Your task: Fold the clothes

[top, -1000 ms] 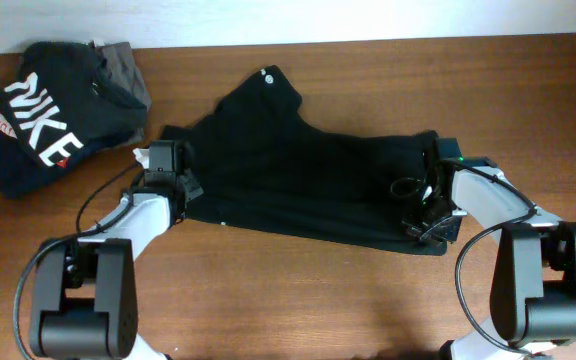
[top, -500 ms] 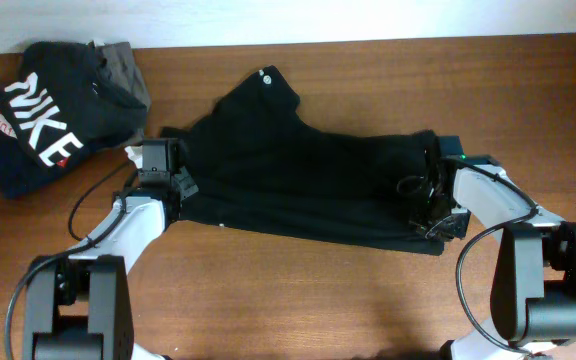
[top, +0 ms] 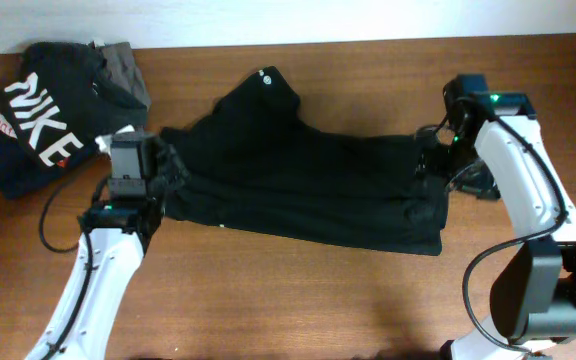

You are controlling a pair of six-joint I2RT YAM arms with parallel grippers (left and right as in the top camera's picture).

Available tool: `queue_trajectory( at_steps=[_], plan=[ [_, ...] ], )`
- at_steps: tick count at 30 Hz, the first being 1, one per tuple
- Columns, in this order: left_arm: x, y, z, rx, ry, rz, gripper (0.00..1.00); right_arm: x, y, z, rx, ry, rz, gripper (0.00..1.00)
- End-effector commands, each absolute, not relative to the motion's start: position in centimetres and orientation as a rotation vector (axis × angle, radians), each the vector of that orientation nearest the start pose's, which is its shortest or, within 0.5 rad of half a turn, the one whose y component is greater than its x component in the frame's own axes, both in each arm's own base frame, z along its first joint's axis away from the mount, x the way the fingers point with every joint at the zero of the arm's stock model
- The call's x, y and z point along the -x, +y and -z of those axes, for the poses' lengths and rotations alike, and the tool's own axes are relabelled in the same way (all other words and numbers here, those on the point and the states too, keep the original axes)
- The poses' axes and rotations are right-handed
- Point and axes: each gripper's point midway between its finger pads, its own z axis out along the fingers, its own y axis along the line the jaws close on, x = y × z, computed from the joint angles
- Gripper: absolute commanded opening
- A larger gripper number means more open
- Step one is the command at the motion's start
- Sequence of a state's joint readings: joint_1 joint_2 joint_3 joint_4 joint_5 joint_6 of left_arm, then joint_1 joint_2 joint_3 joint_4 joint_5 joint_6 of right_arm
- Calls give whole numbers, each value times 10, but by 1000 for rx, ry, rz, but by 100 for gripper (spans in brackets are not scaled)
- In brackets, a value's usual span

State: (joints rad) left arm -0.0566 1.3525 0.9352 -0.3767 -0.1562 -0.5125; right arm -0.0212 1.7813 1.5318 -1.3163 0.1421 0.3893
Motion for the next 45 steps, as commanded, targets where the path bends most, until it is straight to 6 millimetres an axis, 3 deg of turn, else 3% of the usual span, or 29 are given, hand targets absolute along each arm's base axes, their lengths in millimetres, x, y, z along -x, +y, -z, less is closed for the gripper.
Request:
queue_trajectory(
  at_steps=[1,6,7,9,11,20,22,27,31,35,43,45],
  plan=[
    [-399,-53,-210,359,2256,467,80,-344,-34,-146,-649,2958,187,99],
    [-416,-98,-268,130,2223,530,80,-371,-34,-167,-629,2848,146,99],
    [-421,-109,-276,84,2222,534,80,-379,-31,-170,-540,2839,113,99],
    [-435,-128,-284,14,2241,536,81,-396,-19,-175,-347,2812,24,99],
    [-453,-142,-282,-19,2281,536,81,-406,-19,-177,-341,2773,3,99],
    [-556,-179,-225,-28,2421,525,82,-401,-20,-174,-345,2792,7,99],
    [-569,-188,-209,-37,2437,526,82,-401,-20,-174,-346,2795,8,99],
    [-598,-216,-143,-53,2473,424,82,-399,-20,-173,-347,2805,9,99],
    [-611,-234,-125,-53,2409,267,82,-396,-19,-172,-348,2816,10,99],
    [-615,-236,-117,10,2376,141,82,-392,-19,-171,-347,2832,12,99],
    [-616,-237,-62,135,2442,157,82,-390,-19,-170,-349,2842,13,99],
    [-617,-235,-58,141,2441,140,81,-389,-19,-170,-348,2843,13,99]
  ],
)
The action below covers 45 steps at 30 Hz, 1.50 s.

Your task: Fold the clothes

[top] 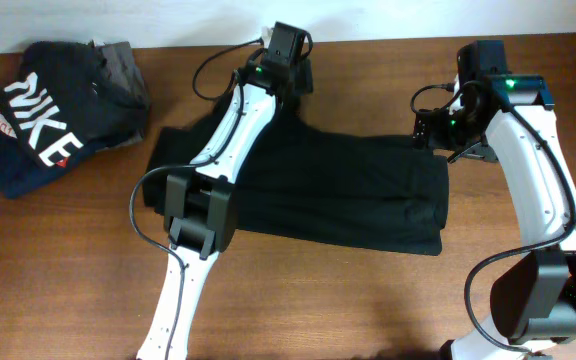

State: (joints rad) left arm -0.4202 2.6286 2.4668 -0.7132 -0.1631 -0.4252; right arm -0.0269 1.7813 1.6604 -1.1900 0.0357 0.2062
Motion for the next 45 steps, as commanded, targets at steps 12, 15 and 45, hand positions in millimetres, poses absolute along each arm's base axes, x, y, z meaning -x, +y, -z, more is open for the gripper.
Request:
queue_trajectory(
  at_steps=[12,15,45],
  plan=[
    [-625,-232,-30,156,2426,96,81,-387,-19,-170,-349,2854,15,99],
    [-625,-226,-19,164,2432,52,81,-385,-19,-169,-350,2861,16,99],
    [-632,-215,4,156,2402,-49,44,-393,-19,-169,-364,2833,11,99]
  ],
)
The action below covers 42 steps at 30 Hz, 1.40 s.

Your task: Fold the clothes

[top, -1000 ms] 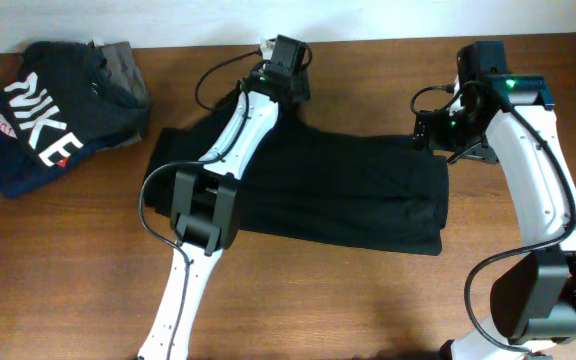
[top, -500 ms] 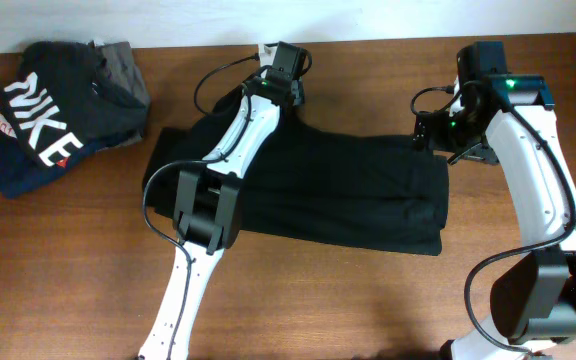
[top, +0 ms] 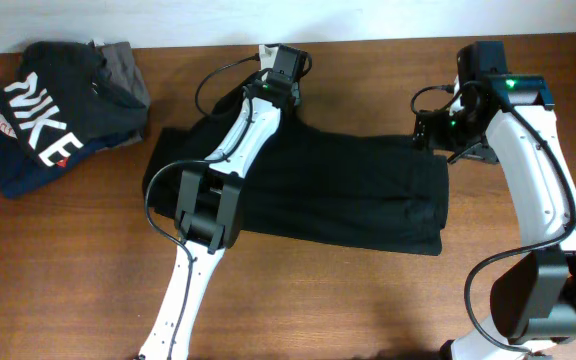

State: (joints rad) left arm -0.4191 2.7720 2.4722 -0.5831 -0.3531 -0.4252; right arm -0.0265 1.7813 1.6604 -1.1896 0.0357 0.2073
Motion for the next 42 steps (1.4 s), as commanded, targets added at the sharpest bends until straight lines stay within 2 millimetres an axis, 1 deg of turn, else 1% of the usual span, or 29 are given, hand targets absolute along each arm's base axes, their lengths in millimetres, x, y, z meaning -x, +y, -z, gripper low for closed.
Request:
queue_trajectory(
  at_steps=[1,2,3,4,7,8,11,12,13,15,17,18,20,22,23,24,25,26,28,30,32,36,40,42],
  plan=[
    [-631,-215,5,154,2406,-52,36,-394,-19,-169,-364,2832,10,99],
    [-631,-215,5,154,2409,-53,30,-394,-19,-167,-364,2835,11,99],
    [-630,-215,6,153,2413,-56,22,-394,-19,-164,-365,2844,12,99],
    [-630,-214,6,152,2416,-58,17,-395,-19,-161,-366,2853,13,99],
    [-629,-215,3,123,2419,-69,6,-395,-19,-147,-370,2891,19,99],
    [-629,-215,0,113,2420,-72,5,-396,-19,-143,-371,2897,20,99],
    [-628,-215,-14,113,2423,-74,4,-402,-20,-130,-373,2913,27,99],
    [-629,-215,-28,114,2419,-71,3,-409,-20,-128,-388,2893,18,99],
    [-629,-215,-34,115,2416,-69,3,-413,-20,-128,-406,2875,12,99],
    [-629,-215,-51,116,2408,-65,3,-431,-21,-133,-437,2793,-5,99],
    [-627,-214,-59,115,2413,-67,4,-446,-22,-137,-429,2732,-11,99],
    [-625,-214,-61,114,2419,-71,3,-461,-22,-137,-434,2683,-25,99],
    [-623,-213,-59,112,2432,-78,3,-471,-22,-127,-451,2668,-30,99],
    [-619,-211,-56,107,2452,-92,3,-477,-23,-108,-458,2690,-24,99],
    [-617,-210,-55,105,2458,-96,3,-478,-24,-95,-467,2711,-21,99],
    [-616,-209,-54,105,2464,-100,3,-479,-25,-82,-473,2734,-17,99],
    [-616,-210,-54,104,2464,-100,3,-479,-25,-77,-477,2744,-18,99],
    [-616,-210,-54,104,2464,-100,3,-478,-27,-65,-508,2763,-16,99],
    [-616,-210,-54,104,2464,-100,3,-476,-30,-55,-547,2779,-22,99],
    [-616,-210,-54,104,2465,-100,3,-475,-32,-47,-562,2794,-40,99],
    [-615,-209,-53,103,2470,-103,3,-474,-35,-44,-575,2799,-48,99],
    [-613,-208,-52,100,2479,-109,4,-476,-42,-44,-594,2789,-52,99],
    [-610,-207,-49,97,2496,-119,4,-480,-42,-43,-626,2769,-60,99],
    [-608,-206,-48,95,2504,-125,4,-482,-41,-39,-624,2766,-67,99]
  ],
)
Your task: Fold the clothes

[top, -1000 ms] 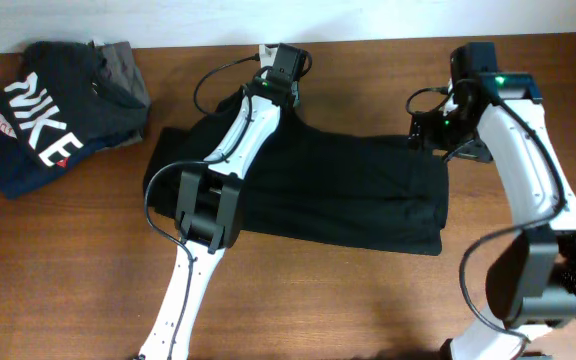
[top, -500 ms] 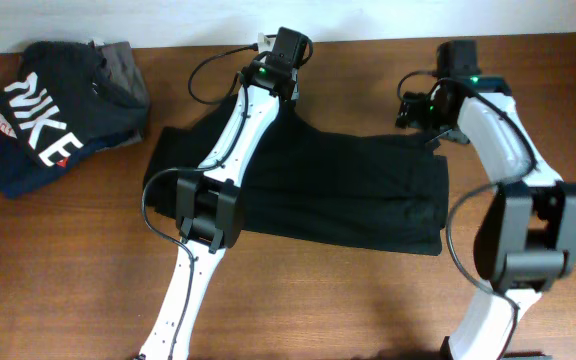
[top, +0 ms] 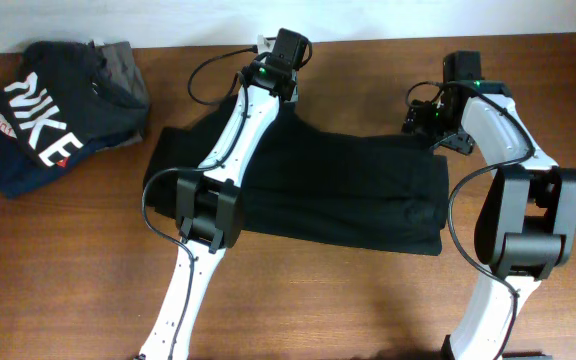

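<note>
A black garment (top: 338, 190) lies spread across the middle of the table, its right side doubled into a thick fold. My left arm reaches over it to the far edge. There my left gripper (top: 271, 50) sits at the garment's top flap, whose white tag (top: 260, 42) shows at its tip. The fingers themselves are hidden under the wrist. My right gripper (top: 418, 112) hovers just beyond the garment's upper right corner, apart from the cloth. Its jaws are too dark to read.
A folded pile of clothes, topped by a dark shirt with white lettering (top: 43, 115) and a grey piece (top: 123, 65) behind it, lies at the far left. The table's back edge meets a white wall right behind both grippers. Bare wood (top: 318, 300) runs along the front.
My right gripper has moved a little up and left, off the garment's upper right corner. My left gripper has shifted slightly toward the back edge, the white tag still at its tip.
At first my left gripper was at the garment's left end and my right gripper on its right end. Then the left arm reached across to the top flap, whose tag sat nearer the back edge. The right gripper rose to the upper right corner and is now clear of it.
</note>
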You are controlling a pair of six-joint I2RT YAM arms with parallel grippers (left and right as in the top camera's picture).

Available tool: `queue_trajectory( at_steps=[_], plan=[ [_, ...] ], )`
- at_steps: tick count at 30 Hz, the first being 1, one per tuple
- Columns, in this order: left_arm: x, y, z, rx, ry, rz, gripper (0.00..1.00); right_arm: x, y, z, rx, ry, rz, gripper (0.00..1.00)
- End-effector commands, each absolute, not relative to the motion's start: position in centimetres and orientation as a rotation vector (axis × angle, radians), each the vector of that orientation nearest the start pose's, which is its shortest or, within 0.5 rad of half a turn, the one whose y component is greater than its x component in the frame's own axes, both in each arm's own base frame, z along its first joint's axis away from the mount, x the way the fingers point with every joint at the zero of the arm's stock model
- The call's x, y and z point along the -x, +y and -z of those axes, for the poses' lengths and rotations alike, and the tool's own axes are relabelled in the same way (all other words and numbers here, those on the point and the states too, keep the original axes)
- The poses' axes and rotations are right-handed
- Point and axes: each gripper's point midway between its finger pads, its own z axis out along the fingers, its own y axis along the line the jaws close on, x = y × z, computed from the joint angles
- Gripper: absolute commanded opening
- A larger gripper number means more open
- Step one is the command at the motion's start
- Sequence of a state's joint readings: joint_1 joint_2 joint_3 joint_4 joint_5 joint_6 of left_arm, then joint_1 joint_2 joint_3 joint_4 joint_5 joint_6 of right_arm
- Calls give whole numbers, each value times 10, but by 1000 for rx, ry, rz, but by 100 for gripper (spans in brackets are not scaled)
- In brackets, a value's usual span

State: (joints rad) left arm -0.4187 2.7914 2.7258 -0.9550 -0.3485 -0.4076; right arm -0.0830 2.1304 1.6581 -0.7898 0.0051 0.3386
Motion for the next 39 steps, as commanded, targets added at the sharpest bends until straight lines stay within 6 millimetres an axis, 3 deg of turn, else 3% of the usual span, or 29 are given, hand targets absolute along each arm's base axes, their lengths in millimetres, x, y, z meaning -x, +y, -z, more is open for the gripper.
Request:
queue_trajectory(
  at_steps=[1,7,12,16,17,21,25,31,34,39],
  plan=[
    [-607,-206,-48,94,2508,-127,4,-485,-40,-35,-621,2766,-82,100],
    [-605,-205,-46,91,2518,-130,4,-492,-39,-29,-614,2749,-91,99],
    [-605,-205,-46,90,2520,-130,4,-489,-38,-6,-623,2789,-83,99],
    [-605,-205,-46,90,2520,-130,4,-488,-39,-3,-625,2795,-82,97],
    [-605,-205,-46,90,2519,-130,4,-488,-38,-3,-625,2797,-81,94],
    [-605,-205,-46,90,2520,-130,4,-487,-39,-3,-627,2802,-81,62],
    [-605,-205,-46,90,2519,-131,4,-487,-39,-3,-627,2800,-78,50],
    [-600,-202,-52,79,2536,-145,1,-486,-44,-17,-634,2804,-35,22],
    [-601,-202,-59,81,2524,-139,1,-491,-44,-28,-633,2798,-37,14],
    [-604,-202,-78,3,2494,-153,1,-500,-45,-51,-629,2778,-41,12]
  ],
)
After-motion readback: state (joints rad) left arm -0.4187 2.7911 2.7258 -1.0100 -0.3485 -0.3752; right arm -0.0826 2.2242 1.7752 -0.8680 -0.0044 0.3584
